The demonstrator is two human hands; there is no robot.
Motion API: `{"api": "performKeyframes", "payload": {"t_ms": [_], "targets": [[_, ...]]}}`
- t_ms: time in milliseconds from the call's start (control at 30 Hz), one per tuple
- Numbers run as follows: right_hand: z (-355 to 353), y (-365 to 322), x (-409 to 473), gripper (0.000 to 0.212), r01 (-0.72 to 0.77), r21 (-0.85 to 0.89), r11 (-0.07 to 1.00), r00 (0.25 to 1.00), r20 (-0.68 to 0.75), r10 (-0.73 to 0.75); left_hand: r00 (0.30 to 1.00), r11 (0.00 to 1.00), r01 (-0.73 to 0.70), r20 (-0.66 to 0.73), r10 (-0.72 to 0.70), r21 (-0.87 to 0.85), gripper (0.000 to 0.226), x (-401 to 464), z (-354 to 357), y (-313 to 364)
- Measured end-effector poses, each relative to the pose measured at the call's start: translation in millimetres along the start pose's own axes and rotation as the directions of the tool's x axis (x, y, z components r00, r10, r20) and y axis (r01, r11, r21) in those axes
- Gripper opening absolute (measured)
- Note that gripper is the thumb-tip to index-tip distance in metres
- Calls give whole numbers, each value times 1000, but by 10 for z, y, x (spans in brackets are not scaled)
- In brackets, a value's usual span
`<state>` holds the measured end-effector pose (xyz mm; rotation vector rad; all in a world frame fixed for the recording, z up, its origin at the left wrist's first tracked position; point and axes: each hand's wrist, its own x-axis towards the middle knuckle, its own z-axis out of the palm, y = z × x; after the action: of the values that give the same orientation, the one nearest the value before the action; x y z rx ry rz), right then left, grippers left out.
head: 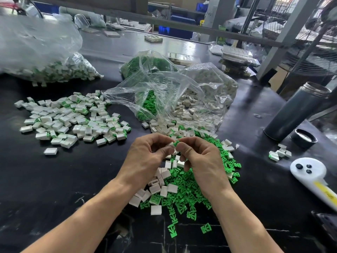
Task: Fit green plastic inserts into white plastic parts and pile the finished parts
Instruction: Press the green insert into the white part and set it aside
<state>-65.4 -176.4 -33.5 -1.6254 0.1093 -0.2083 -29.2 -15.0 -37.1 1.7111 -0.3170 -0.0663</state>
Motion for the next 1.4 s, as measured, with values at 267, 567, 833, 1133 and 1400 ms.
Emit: {"api": "performKeyframes", "payload": {"t_ms": [267, 567, 833, 1133, 1400], "targets": [[-26, 4, 3, 4, 58, -208, 976, 998, 2, -59, 1000, 1000, -19, -20, 19, -3, 11, 0, 0, 5], [-64, -24, -16, 10, 146, -372, 917, 989, 73, -128, 1000, 1000, 1, -15, -1, -7, 10, 5, -12, 24], [60, 11, -33, 10, 94, -215, 972, 994, -39, -105, 997, 995, 61, -41, -65, -79, 8, 16, -9, 17], [149, 23, -40, 14, 88, -128, 988, 993, -73, -98, 986, 965, 126, -77, -147, -231, 9, 7, 28, 17], [56, -23, -21, 16, 65, -185, 981, 998, -8, -68, 994, 991, 92, -45, -96, -92, 14, 0, -20, 83]]}}
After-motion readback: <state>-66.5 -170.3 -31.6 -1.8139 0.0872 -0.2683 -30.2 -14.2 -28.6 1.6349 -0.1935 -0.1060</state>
